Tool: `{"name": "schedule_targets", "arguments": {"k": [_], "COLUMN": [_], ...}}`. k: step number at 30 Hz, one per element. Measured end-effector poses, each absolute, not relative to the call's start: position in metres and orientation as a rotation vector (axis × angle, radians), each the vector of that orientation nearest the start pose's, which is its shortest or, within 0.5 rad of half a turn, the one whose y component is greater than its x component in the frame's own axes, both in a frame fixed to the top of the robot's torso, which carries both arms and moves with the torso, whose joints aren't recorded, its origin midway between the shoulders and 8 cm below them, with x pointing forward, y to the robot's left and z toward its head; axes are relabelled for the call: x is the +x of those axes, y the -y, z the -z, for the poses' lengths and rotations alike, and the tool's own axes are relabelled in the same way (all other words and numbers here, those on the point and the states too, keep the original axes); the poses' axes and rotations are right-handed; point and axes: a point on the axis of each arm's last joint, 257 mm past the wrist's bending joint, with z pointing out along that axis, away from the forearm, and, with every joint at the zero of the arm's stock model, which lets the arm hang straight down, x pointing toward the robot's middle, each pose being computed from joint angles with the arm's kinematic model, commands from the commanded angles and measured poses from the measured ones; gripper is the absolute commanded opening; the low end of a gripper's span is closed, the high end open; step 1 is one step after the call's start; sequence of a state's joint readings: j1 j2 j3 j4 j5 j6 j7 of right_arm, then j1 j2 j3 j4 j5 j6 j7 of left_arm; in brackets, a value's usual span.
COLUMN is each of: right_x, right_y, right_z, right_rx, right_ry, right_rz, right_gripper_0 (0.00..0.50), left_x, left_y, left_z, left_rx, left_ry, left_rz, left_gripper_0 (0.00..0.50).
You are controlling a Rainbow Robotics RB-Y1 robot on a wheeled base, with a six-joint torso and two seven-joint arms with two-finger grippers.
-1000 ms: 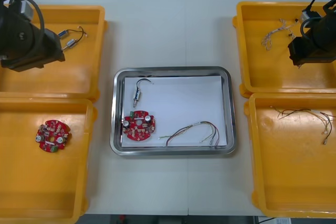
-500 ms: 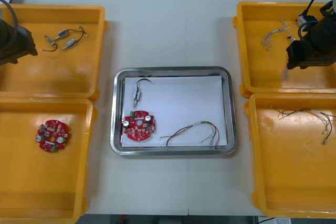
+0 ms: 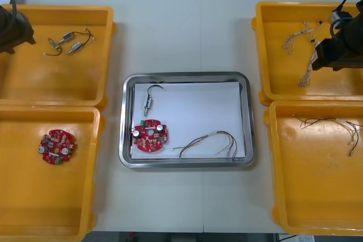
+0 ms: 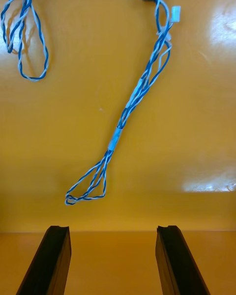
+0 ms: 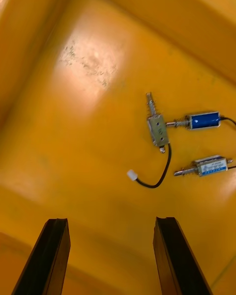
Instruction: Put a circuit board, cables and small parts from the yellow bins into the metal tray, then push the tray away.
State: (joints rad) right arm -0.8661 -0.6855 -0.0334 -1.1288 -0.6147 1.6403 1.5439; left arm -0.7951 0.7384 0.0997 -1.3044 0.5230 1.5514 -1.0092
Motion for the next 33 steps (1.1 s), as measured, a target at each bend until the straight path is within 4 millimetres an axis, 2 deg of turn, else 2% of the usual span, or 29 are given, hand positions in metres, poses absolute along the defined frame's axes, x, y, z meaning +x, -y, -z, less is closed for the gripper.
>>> {"name": "schedule_targets", "arguments": {"k": [4,12,19,28,33], "right_x": [0.563,0.581,0.600,0.605,0.606], "right_y": [0.376,0.380,0.377,0.374,0.375], "right_z": [0.159,0.162,0.170,0.196,0.209], "right_rx": [0.060,0.173,0.195,0.221,0.237], "right_ry": [-2.720,-2.730,-2.684,-2.684,-2.687], "right_rz": [-0.019,-0.071,-0.063,-0.051,-0.047], "right_gripper_0": [0.500,0.500,0.500,0.500,0.500], "left_x": [0.595,0.621,0.647,0.656,0.658], "left_y": [-0.421,-0.435,-0.429,-0.422,-0.422], "left_z": [0.104,0.096,0.099,0.107,0.119], "left_rx": [-0.726,-0.792,-0.816,-0.818,-0.864], "left_ry": [-2.374,-2.325,-2.277,-2.268,-2.260], "left_rz": [0.067,0.020,0.065,0.064,0.090], "left_gripper_0": [0.500,0.500,0.500,0.500,0.500]}}
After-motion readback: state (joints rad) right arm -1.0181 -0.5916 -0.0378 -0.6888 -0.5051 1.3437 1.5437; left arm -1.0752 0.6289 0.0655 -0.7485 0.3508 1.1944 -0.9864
